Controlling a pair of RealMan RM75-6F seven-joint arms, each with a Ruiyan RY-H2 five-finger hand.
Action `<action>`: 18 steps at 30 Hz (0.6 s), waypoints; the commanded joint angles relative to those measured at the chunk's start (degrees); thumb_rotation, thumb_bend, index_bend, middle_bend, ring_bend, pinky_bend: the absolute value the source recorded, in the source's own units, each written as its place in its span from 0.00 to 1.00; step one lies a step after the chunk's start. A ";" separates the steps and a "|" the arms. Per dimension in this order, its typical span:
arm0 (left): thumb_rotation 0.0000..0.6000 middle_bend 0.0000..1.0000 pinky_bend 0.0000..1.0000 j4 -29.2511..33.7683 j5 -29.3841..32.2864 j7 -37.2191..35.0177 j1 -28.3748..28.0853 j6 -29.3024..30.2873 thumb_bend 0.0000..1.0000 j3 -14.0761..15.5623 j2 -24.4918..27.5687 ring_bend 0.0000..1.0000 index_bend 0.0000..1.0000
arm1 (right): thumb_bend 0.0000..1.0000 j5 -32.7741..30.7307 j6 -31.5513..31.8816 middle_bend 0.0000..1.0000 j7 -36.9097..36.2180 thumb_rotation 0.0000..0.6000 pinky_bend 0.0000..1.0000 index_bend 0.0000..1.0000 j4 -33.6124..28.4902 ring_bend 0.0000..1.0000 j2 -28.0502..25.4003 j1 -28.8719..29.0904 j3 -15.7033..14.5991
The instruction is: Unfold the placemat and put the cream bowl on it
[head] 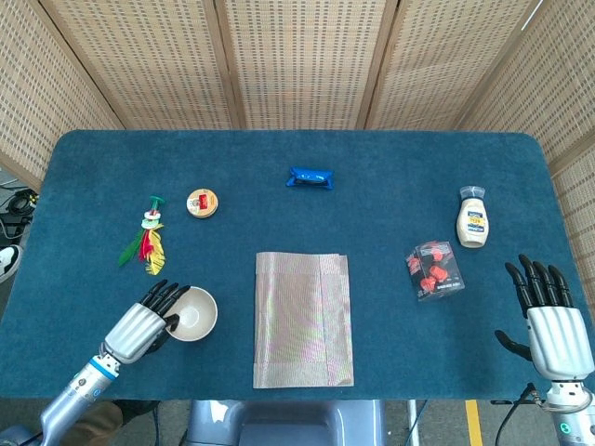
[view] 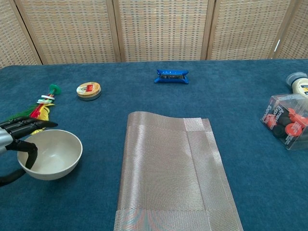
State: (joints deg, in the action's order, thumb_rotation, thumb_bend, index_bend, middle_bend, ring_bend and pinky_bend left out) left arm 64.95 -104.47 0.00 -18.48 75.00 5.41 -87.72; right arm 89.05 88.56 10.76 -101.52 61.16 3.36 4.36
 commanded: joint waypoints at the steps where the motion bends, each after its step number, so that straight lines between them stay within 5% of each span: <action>1: 1.00 0.00 0.00 -0.12 1.87 -1.60 -0.11 1.46 0.49 -1.81 1.26 0.00 0.63 | 0.00 -0.05 -0.03 0.00 -0.06 1.00 0.00 0.00 -0.01 0.00 -0.02 0.00 0.00; 10: 1.00 0.00 0.00 -1.68 12.41 -8.77 -0.33 1.22 0.49 -9.17 6.10 0.00 0.63 | 0.00 0.03 -0.23 0.00 -0.03 1.00 0.00 0.00 -0.11 0.00 -0.04 0.03 -0.16; 18: 1.00 0.00 0.00 -8.50 23.43 -16.47 -0.08 -6.27 0.49 -13.47 6.10 0.00 0.64 | 0.00 0.29 -0.69 0.00 0.53 1.00 0.00 0.00 -0.19 0.00 0.14 0.17 -0.48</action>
State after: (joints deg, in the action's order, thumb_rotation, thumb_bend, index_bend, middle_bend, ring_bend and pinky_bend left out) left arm 59.10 -83.92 -13.89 -18.50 71.73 -6.57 -81.63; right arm 89.32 87.91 11.26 -101.73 61.27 3.52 3.91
